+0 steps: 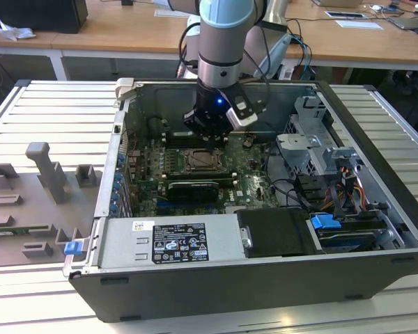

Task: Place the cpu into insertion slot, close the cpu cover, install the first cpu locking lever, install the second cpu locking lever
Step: 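Install the second cpu locking lever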

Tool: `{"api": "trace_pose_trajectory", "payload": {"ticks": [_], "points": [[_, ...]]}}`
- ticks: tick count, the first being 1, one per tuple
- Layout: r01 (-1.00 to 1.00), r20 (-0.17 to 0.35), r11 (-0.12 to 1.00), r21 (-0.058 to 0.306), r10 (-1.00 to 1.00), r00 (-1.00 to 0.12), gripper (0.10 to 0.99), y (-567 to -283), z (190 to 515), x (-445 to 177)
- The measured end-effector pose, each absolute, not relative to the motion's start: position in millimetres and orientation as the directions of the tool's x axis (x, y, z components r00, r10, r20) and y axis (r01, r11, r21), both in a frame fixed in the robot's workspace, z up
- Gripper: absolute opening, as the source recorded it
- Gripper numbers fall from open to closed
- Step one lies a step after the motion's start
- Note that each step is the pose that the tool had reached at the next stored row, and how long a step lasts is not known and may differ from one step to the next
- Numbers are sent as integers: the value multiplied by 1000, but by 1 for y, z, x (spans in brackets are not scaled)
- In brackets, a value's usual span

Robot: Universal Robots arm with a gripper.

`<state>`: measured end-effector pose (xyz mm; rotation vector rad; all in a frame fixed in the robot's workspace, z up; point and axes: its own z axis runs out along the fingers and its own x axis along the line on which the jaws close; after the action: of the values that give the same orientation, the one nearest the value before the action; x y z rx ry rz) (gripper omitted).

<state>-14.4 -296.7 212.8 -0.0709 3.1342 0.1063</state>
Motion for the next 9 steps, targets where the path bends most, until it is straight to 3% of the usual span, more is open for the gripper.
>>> {"api": "trace_pose_trajectory", "payload": {"ticks": [9], "points": [[-45,-6,997,68,-45,-999,106,-305,213,-14]]}}
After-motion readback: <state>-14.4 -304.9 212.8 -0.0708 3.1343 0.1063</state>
